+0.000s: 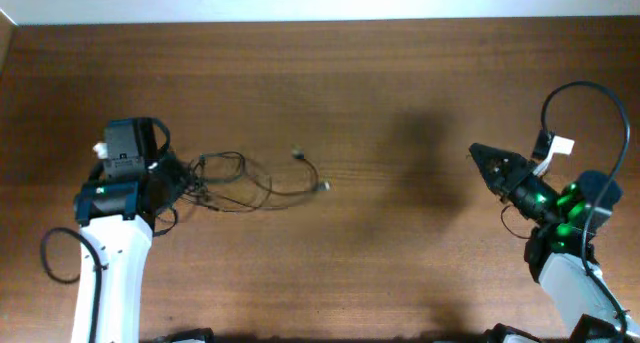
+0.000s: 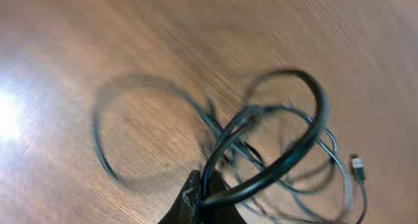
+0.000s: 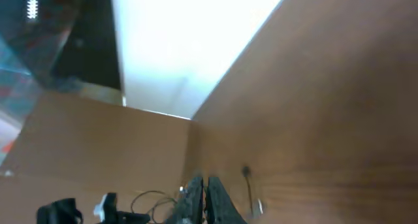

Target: Untangle cables

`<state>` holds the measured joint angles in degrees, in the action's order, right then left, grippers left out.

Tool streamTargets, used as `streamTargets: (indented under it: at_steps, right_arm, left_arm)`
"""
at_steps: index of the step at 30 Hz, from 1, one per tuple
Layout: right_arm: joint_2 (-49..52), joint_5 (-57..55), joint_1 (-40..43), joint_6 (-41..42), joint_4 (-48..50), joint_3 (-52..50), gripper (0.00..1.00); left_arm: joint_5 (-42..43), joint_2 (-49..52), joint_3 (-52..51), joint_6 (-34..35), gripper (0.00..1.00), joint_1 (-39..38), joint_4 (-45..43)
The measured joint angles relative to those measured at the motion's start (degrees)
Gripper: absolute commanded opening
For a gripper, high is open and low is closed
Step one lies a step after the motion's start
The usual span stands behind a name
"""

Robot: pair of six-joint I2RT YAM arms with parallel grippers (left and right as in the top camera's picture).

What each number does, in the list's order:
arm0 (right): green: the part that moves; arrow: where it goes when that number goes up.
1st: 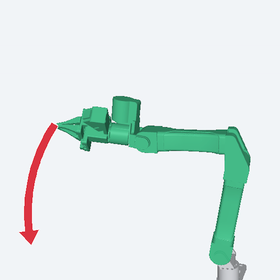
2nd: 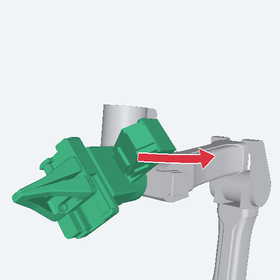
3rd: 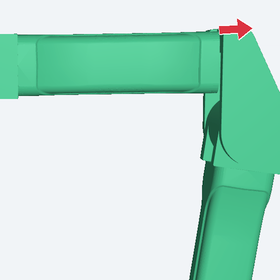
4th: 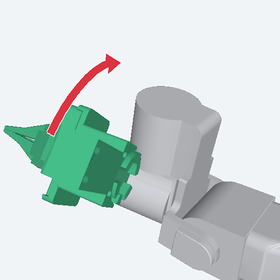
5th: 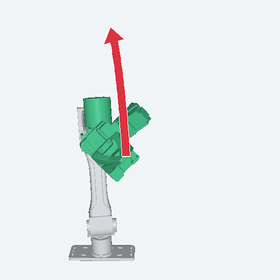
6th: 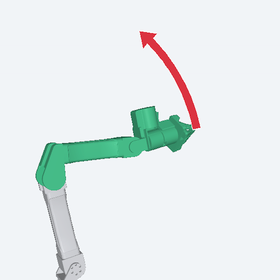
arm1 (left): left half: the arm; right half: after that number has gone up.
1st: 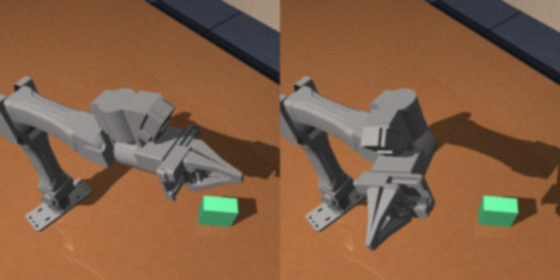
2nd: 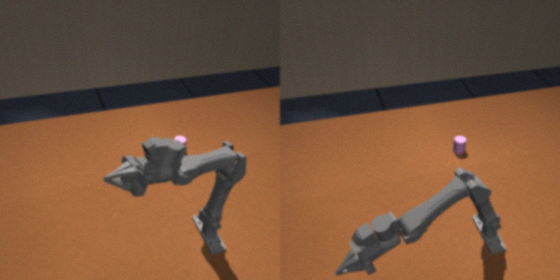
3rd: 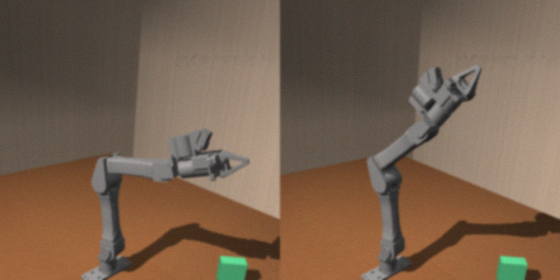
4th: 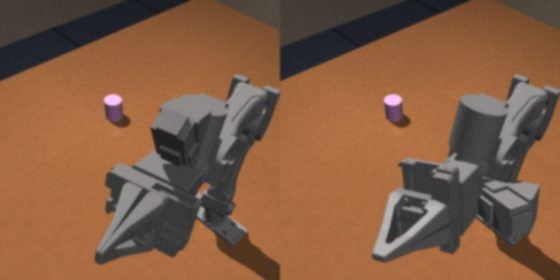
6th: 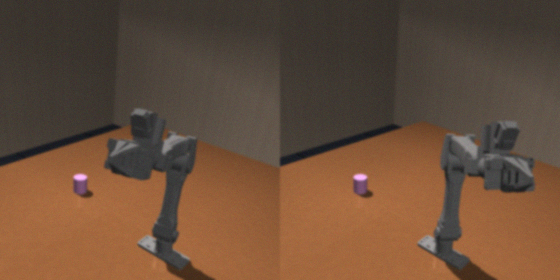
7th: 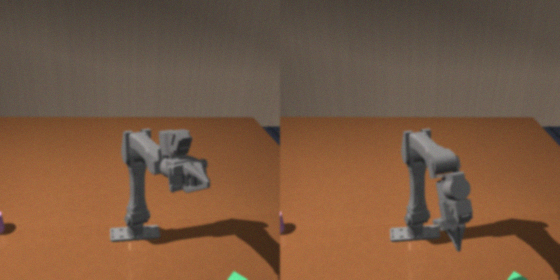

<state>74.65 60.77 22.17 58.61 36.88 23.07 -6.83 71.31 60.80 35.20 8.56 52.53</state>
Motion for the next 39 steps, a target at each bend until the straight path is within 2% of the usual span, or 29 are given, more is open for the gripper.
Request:
streamTargets:
  at_steps: [1, 3, 5, 7, 8, 9, 10, 11, 12, 13, 16, 22, 26, 36, 39]
  right_arm:
    - [-0.02, 0.0, 0.5, -1.81, -3.76, 0.07, 0.18]
    - [0.0, 0.0, 0.52, -5.16, -13.66, 0.17, 0.29]
    - [-0.02, 0.07, 0.52, -7.26, -18.97, 0.35, 0.38]
    - [0.0, 0.79, 0.22, -9.77, -25.83, 0.24, 0.52]
    - [-0.02, 2.23, -0.83, -12.07, -27.85, 0.28, 0.6]
    - [0.0, 3.41, -2.25, -13.81, -28.72, 0.24, 0.72]
    - [-0.02, 4.66, -6.69, -15.54, -30.49, 0.26, 0.99]
    - [-0.02, 5.01, -11.21, -17.11, -30.67, 0.22, 0.99]
    - [-0.02, 4.87, -12.37, -17.46, -30.82, 0.22, 0.99]
    - [-0.02, 3.78, -14.91, -17.92, -30.69, 0.22, 0.99]
    - [-0.02, -0.63, -20.39, -18.43, -30.77, 0.22, 0.99]
    - [-0.02, -6.38, -21.2, -18.6, -30.75, 0.22, 0.99]
    - [-0.02, -6.97, -21.2, -18.58, -30.75, 0.22, 0.98]
    - [-0.02, -6.99, -21.2, -18.6, -30.75, 0.22, 0.99]
    - [-0.02, -6.99, -21.22, -18.62, -30.75, 0.22, 0.99]
  left_arm:
    - [-1.29, 0.0, 0.0, 3.41, 0.0, 0.39, -0.07]
    - [-0.07, 0.0, 0.0, 7.69, 0.0, 0.52, -0.59]
    - [5.14, 0.0, -0.07, 5.64, 0.0, 0.13, -2.91]
    - [13.14, 0.0, -0.09, -2.69, 0.0, -1.38, -7.48]
    - [20.52, 0.0, -0.09, -10.38, 0.0, -2.67, -9.7]
    - [27.43, 0.0, -0.09, -17.35, 0.0, -3.87, -10.54]
    - [37.7, 0.0, -0.09, -27.61, 0.0, -4.87, -10.69]
    - [41.9, 0.0, -0.09, -31.87, 0.0, -5.95, -10.86]
    - [47.45, 0.0, -0.09, -37.77, 0.0, -6.99, -10.88]
    - [49.42, 0.0, -0.09, -40.24, 0.0, -7.52, -10.95]
    - [53.83, 0.0, -0.09, -44.92, 0.0, -8.61, -10.58]
    - [68.52, 0.0, -0.09, -56.33, 0.0, -12.22, -9.22]
    - [68.57, -0.02, -0.09, -58.16, 0.0, -14.84, -8.59]
    - [68.57, -0.02, -0.09, -58.21, 0.0, -15.06, -6.43]
    - [68.57, -0.02, -0.09, -58.21, 0.0, -17.55, -6.49]
